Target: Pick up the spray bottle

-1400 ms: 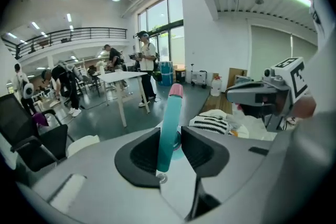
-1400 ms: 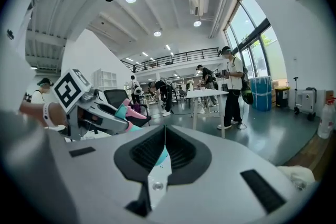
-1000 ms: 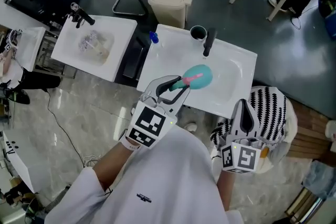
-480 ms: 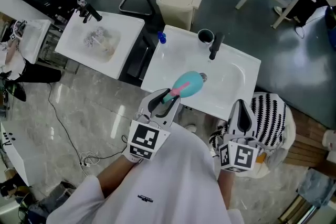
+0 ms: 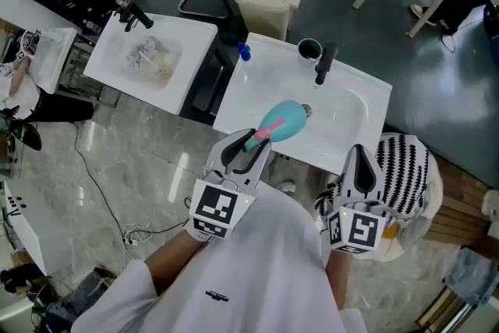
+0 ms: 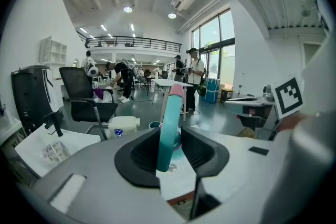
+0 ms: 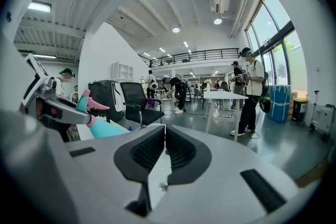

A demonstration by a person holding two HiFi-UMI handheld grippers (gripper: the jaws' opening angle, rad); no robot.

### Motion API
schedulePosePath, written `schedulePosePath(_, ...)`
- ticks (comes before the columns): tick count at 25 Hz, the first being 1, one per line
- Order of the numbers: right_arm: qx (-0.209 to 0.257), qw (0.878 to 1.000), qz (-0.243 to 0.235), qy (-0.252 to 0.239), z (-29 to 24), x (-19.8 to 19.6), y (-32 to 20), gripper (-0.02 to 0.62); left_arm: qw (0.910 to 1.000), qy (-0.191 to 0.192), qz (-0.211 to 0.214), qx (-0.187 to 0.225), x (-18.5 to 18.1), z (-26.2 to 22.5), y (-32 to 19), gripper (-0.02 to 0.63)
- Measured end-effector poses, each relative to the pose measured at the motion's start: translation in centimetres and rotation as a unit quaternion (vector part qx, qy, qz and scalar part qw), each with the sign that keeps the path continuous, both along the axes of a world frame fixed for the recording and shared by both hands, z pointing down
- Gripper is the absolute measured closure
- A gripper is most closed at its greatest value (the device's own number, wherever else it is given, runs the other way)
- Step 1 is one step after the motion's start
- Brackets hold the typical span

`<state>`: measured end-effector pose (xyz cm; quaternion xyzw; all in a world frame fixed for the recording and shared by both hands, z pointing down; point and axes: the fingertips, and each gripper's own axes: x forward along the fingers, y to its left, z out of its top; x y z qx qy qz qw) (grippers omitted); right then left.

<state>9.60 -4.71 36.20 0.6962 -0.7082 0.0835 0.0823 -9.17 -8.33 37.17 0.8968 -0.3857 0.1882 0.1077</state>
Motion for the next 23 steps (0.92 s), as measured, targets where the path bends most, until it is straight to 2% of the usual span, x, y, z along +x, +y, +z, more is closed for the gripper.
schedulePosePath(23,-0.001,1.000,-0.018,0.002,-0.3,-1.4,-0.5,0.589,0.9997,0.019,-0.001,-0.018,-0.5,0.2,-0.4,0.485)
